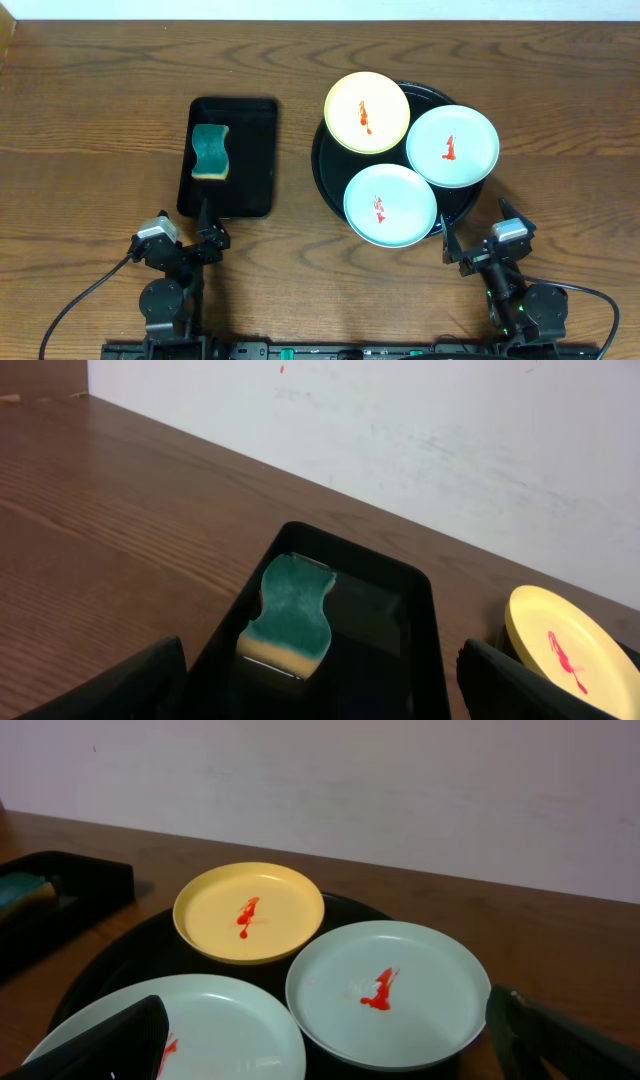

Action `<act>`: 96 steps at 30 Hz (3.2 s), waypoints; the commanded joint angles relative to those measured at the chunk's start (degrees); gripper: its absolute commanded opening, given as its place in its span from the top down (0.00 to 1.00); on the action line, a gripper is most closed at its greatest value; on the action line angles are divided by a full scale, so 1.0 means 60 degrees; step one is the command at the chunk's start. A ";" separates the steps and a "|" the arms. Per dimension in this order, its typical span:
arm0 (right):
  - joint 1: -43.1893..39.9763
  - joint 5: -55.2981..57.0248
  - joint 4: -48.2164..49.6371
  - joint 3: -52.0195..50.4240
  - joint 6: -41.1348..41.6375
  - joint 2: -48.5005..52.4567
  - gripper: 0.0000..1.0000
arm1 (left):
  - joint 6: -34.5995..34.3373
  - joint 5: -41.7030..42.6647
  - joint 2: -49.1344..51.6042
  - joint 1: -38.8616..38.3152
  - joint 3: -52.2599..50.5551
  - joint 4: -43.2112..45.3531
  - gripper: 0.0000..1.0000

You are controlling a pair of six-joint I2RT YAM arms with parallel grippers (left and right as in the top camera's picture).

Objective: Clean dirty plates on tray and stack at the side

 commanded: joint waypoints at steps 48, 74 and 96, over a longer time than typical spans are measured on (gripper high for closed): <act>-0.0066 -0.0015 -0.0036 -0.0011 -0.0113 0.0069 0.01 | 0.0127 -0.0160 0.0142 -0.0004 -0.0299 -0.0138 0.13; -0.0069 -0.0015 -0.0036 -0.0011 -0.0113 0.0069 0.01 | 0.0127 -0.0160 0.0142 -0.0004 -0.0299 -0.0138 0.13; -0.0066 -0.0015 -0.0036 -0.0011 -0.0113 0.0069 0.01 | -0.0277 0.1745 0.0244 -0.0004 -0.0018 -0.0171 0.13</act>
